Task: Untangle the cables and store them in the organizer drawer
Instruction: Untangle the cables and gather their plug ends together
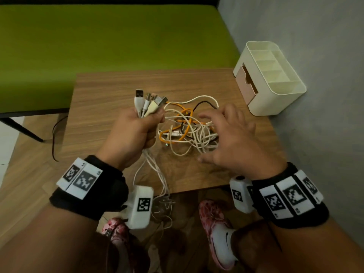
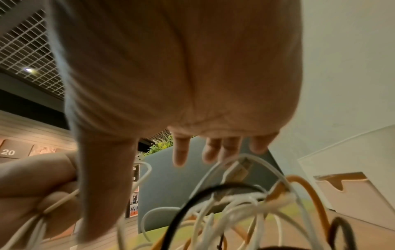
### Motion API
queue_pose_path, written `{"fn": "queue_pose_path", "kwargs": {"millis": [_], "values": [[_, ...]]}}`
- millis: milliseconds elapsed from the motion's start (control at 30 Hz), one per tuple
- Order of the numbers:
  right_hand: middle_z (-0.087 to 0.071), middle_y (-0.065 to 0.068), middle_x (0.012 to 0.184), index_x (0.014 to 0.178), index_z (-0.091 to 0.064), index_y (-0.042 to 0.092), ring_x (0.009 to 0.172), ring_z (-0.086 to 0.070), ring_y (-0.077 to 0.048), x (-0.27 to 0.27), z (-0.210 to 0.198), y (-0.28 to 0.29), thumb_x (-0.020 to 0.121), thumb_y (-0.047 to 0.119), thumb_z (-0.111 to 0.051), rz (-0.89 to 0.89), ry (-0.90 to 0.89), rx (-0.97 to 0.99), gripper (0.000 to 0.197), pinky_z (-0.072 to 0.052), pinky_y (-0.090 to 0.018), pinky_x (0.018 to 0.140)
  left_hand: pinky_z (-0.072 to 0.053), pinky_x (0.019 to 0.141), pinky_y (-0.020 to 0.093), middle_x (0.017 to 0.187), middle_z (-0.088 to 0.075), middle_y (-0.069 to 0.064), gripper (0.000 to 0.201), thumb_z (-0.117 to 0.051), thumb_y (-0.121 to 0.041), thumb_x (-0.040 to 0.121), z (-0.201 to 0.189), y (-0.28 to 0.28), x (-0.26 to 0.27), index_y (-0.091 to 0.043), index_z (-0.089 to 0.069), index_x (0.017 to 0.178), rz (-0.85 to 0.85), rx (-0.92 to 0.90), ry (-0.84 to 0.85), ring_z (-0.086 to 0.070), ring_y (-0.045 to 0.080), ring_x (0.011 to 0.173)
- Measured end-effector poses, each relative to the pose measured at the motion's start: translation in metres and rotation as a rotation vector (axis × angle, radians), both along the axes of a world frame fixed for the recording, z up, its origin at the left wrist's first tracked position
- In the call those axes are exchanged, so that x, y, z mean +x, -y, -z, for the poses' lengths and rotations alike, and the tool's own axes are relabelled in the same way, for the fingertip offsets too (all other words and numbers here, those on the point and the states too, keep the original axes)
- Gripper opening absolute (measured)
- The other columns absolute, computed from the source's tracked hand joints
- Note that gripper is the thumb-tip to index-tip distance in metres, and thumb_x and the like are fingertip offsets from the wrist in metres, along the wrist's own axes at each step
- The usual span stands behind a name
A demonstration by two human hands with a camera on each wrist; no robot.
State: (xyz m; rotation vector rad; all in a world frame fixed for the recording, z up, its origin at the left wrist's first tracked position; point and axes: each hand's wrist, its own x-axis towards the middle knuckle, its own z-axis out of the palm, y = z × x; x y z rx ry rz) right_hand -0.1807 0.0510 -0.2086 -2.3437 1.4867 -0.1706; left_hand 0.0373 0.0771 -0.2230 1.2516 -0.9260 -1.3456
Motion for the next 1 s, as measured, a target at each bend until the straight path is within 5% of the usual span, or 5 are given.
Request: {"fn": "queue_pose_path", "kwargs": {"millis": [167, 367, 500, 867, 1000], "values": [[-0.045, 0.014, 0.102, 0.115, -0.053, 0.028, 0.092, -0.048, -0.001, 0.012, -0.007, -0.011, 0.075, 0.043, -0.079, 0.119, 0.579, -0.045, 0.050, -0.040, -0.013, 0.076, -0.017, 0.040, 0.016, 0.048, -0.028, -0.008, 0.019, -0.057, -0.009, 0.093, 0.001, -0.007, -0.012, -0.011, -0.051, 0.075, 0.061, -0.020, -0.026, -0.020, 0.004, 0.038], [-0.069, 0.006, 0.092, 0.114, -0.057, 0.025, 0.081, -0.070, -0.012, 0.026, 0.012, -0.015, 0.093, 0.014, -0.065, 0.062, 0.712, 0.452, 0.025, -0.054, -0.028, 0.071, -0.019, 0.037, 0.014, 0.050, -0.025, -0.007, 0.022, -0.055, -0.013, 0.094, -0.001, -0.004, -0.009, -0.013, -0.052, 0.072, 0.041, -0.026, -0.111, -0.018, 0.003, 0.038], [-0.064, 0.006, 0.072, 0.102, -0.066, 0.012, 0.061, -0.062, -0.011, 0.021, 0.008, -0.008, 0.097, 0.015, -0.059, 0.139, 0.835, 0.397, 0.009, -0.053, -0.029, 0.059, -0.016, 0.039, 0.018, 0.050, -0.026, -0.008, 0.017, -0.060, -0.018, 0.090, -0.002, -0.005, -0.004, -0.011, -0.051, 0.076, 0.014, -0.030, -0.059, -0.018, 0.004, 0.040], [-0.060, 0.012, 0.068, 0.090, -0.074, 0.022, 0.065, -0.055, -0.006, 0.022, 0.019, -0.004, 0.093, 0.026, -0.064, -0.115, 0.395, -0.004, 0.011, -0.040, -0.028, 0.059, -0.027, 0.043, 0.022, 0.048, -0.041, -0.010, 0.025, -0.076, -0.035, 0.079, -0.001, -0.011, -0.004, -0.018, -0.063, 0.065, 0.099, -0.019, 0.304, -0.032, 0.007, 0.043], [-0.062, 0.007, 0.070, 0.087, -0.073, 0.014, 0.065, -0.055, -0.008, 0.023, 0.016, -0.003, 0.091, 0.019, -0.065, -0.115, 0.490, -0.087, 0.010, -0.041, -0.027, 0.057, -0.042, 0.050, 0.031, 0.073, -0.066, 0.019, 0.032, -0.072, -0.040, 0.079, 0.000, -0.014, -0.014, -0.010, -0.070, 0.087, 0.198, -0.101, 0.516, -0.053, 0.015, 0.060]]}}
